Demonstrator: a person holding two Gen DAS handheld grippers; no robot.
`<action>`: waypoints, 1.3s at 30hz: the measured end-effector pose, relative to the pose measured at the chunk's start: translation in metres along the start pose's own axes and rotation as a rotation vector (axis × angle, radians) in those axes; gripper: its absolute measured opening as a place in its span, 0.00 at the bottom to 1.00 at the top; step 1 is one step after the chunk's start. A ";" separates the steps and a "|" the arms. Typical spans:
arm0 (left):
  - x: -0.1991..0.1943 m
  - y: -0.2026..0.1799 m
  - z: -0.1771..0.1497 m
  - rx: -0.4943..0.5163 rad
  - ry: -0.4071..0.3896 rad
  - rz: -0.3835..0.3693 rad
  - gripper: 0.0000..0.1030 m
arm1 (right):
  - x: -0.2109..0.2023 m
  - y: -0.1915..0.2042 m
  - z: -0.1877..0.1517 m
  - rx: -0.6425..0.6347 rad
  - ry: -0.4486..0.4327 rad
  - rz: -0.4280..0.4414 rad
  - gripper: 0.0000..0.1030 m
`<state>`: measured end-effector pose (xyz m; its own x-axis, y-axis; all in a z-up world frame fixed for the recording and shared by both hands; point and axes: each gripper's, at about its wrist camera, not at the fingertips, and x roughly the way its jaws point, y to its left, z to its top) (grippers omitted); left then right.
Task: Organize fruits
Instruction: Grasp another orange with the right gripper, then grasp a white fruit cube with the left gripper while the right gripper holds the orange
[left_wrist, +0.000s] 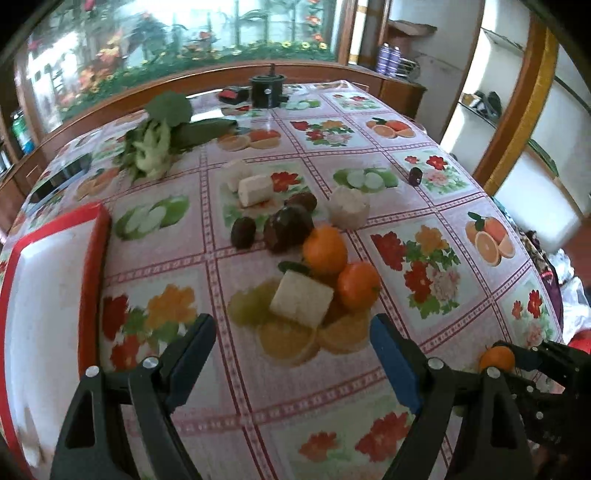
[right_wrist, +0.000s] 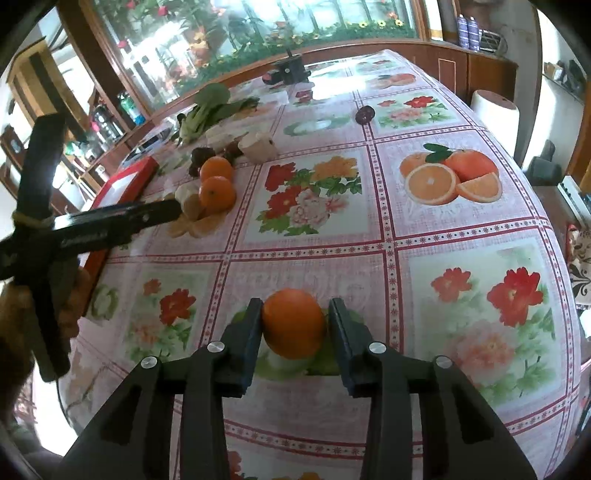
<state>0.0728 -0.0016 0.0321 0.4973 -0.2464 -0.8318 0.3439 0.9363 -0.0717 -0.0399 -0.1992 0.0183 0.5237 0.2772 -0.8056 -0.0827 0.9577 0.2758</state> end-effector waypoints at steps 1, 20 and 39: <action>0.004 0.003 0.003 -0.001 0.007 -0.003 0.83 | 0.000 0.000 0.000 0.001 0.000 0.001 0.35; 0.010 0.019 -0.006 0.060 0.092 -0.068 0.60 | 0.001 -0.002 0.000 0.015 -0.002 0.021 0.38; 0.017 0.007 0.000 -0.009 0.031 -0.131 0.60 | 0.004 0.001 0.002 0.008 0.001 0.024 0.46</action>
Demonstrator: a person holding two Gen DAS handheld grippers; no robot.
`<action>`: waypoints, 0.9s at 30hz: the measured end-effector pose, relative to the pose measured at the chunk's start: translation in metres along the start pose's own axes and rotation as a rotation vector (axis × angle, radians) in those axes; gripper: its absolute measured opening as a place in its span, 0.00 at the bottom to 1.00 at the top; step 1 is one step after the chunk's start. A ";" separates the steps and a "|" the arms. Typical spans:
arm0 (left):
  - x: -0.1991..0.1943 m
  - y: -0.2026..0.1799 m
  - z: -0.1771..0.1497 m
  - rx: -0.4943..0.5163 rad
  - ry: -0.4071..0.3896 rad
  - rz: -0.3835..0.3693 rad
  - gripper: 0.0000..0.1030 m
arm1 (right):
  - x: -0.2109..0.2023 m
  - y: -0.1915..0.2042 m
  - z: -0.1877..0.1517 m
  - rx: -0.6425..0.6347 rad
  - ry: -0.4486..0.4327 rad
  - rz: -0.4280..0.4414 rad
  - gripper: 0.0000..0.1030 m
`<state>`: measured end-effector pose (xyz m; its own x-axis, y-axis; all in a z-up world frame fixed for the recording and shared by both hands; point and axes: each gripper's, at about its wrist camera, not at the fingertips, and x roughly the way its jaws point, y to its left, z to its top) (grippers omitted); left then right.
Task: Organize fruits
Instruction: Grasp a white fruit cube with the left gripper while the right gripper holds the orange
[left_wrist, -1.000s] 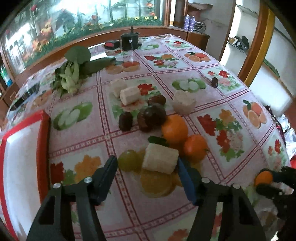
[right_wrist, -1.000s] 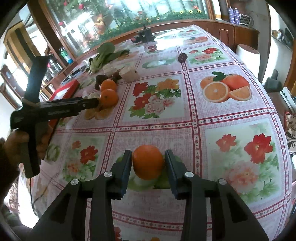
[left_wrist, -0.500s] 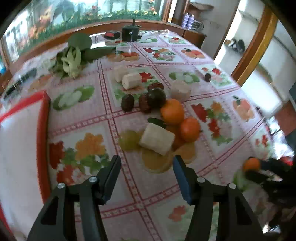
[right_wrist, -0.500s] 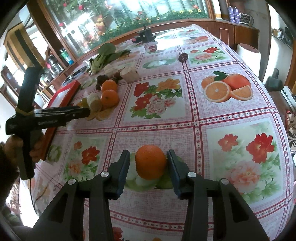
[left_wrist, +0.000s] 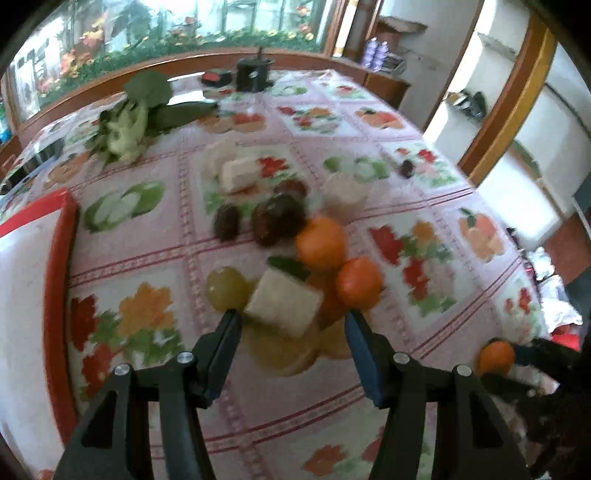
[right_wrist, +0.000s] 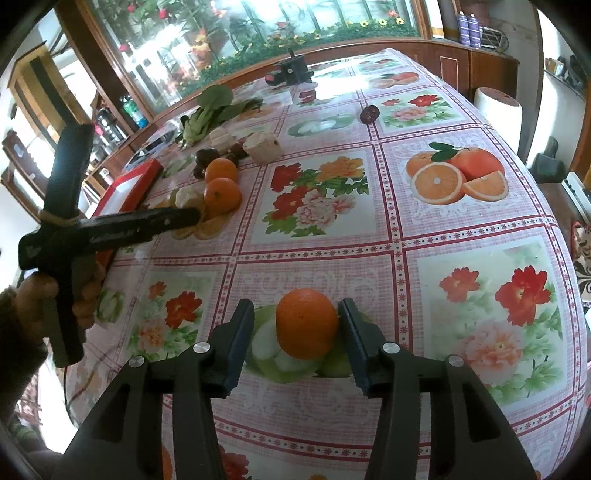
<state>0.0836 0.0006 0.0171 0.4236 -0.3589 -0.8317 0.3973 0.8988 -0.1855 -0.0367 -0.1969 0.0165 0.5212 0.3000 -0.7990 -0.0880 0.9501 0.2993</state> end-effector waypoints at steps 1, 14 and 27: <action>0.002 -0.003 0.002 0.015 0.001 0.005 0.60 | 0.000 0.000 0.000 0.002 -0.001 0.001 0.46; 0.003 -0.011 0.006 0.008 -0.034 -0.008 0.40 | -0.001 -0.001 -0.002 0.004 -0.002 -0.001 0.46; 0.014 -0.039 -0.009 0.063 -0.035 0.153 0.68 | -0.003 -0.003 -0.003 0.020 -0.001 0.010 0.51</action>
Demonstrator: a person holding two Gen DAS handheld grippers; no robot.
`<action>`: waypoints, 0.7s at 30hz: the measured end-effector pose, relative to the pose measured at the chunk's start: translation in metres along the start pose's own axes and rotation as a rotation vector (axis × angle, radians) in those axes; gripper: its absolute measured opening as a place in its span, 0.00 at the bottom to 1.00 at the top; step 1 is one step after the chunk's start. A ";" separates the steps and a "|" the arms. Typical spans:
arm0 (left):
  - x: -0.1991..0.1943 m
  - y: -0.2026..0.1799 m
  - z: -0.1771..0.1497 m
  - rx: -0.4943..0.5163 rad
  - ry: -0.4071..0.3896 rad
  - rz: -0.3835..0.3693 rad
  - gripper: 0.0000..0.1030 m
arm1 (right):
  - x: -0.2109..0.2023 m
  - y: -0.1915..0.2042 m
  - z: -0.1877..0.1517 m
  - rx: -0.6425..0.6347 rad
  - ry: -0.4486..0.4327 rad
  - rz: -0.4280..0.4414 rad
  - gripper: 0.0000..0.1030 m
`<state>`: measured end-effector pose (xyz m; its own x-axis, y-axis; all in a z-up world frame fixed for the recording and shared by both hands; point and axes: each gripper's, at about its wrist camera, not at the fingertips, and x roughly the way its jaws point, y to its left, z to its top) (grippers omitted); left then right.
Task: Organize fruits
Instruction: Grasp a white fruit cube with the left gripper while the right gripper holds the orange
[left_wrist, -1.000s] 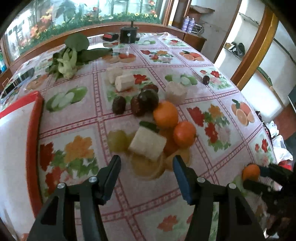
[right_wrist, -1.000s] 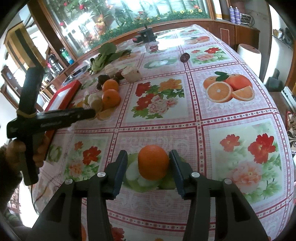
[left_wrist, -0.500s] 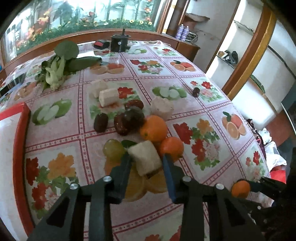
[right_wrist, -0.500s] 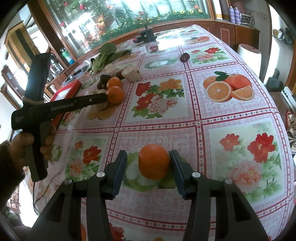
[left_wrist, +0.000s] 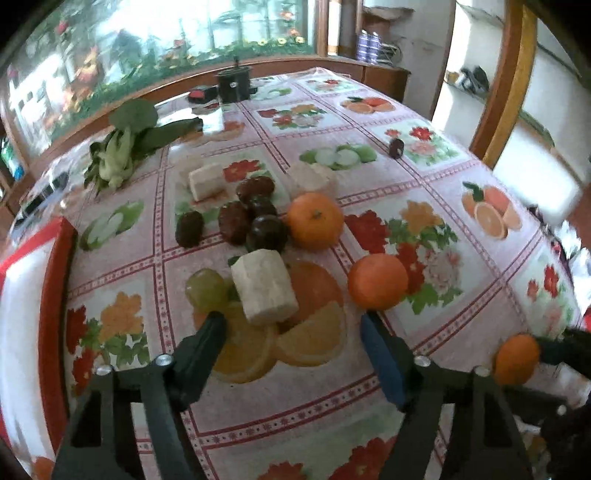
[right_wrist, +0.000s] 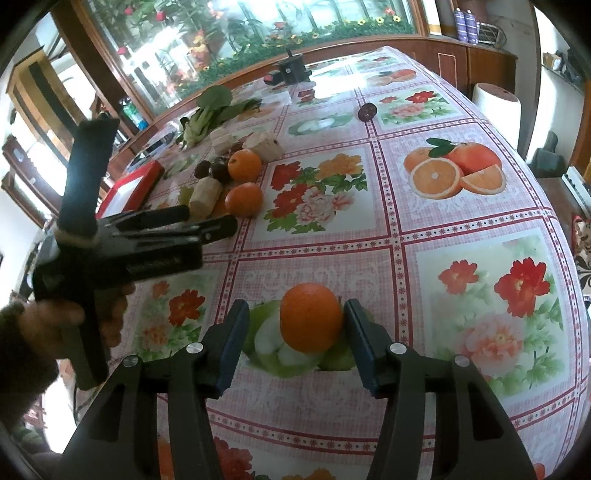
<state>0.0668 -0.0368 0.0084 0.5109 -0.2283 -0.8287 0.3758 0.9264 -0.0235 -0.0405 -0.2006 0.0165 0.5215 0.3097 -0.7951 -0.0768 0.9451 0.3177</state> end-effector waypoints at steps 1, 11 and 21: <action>-0.002 0.005 0.002 -0.033 -0.005 -0.007 0.57 | 0.000 0.000 0.000 0.001 -0.001 0.000 0.51; 0.005 0.017 0.018 -0.125 0.013 -0.059 0.32 | -0.001 0.000 -0.002 0.003 -0.001 0.002 0.53; 0.001 0.020 0.010 -0.185 0.031 -0.097 0.31 | -0.002 0.002 -0.003 -0.033 -0.005 -0.035 0.42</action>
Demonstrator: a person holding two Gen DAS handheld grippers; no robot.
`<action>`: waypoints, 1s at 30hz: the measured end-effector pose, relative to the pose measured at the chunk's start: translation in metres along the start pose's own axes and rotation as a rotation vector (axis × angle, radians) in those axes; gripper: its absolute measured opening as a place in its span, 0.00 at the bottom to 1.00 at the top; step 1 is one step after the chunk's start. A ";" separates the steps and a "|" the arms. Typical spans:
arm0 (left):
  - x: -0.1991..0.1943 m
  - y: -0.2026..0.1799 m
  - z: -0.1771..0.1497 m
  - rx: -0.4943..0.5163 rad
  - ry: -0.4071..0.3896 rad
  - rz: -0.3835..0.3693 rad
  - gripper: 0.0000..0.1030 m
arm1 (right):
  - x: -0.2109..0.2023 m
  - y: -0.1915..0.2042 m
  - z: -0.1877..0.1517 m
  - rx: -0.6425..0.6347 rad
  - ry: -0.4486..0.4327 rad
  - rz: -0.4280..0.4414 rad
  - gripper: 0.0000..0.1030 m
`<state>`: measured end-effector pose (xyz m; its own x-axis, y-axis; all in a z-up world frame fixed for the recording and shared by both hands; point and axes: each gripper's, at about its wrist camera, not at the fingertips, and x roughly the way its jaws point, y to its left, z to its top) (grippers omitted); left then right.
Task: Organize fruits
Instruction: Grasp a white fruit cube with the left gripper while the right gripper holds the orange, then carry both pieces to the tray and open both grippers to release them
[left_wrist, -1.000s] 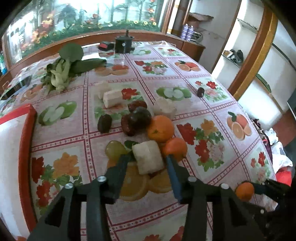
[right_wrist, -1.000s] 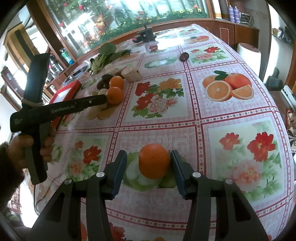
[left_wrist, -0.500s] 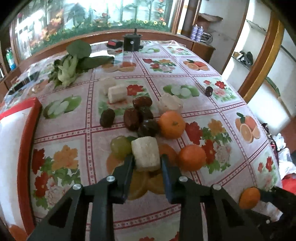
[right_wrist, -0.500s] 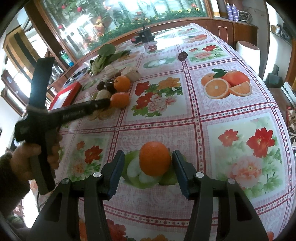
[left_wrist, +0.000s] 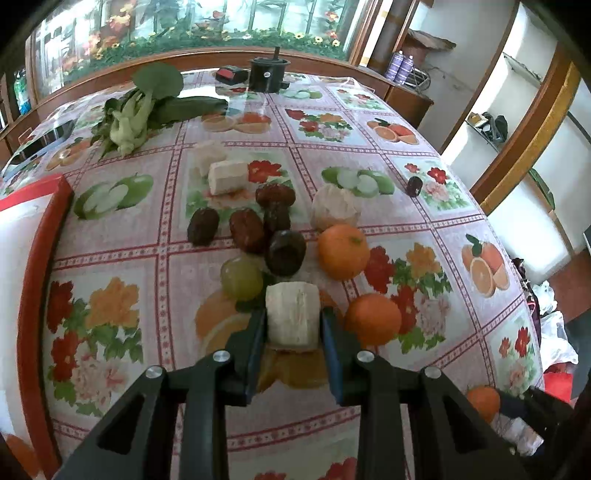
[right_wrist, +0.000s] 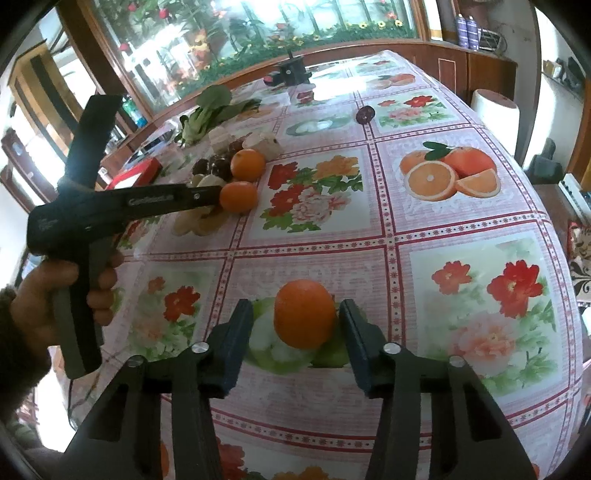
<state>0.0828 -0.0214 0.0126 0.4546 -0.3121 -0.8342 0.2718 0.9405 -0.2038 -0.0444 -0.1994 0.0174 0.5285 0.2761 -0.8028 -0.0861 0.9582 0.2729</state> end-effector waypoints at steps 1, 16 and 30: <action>-0.002 0.001 -0.002 0.005 0.003 0.010 0.31 | -0.001 0.000 0.000 -0.004 -0.001 -0.007 0.39; -0.047 0.016 -0.067 -0.048 0.029 -0.067 0.31 | -0.007 0.016 -0.001 -0.121 -0.019 -0.119 0.33; -0.059 0.018 -0.089 -0.057 -0.006 -0.098 0.31 | 0.005 0.013 0.005 -0.109 0.023 -0.168 0.32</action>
<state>-0.0142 0.0260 0.0125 0.4331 -0.4034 -0.8060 0.2665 0.9116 -0.3130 -0.0385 -0.1864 0.0201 0.5238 0.1119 -0.8445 -0.0899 0.9931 0.0758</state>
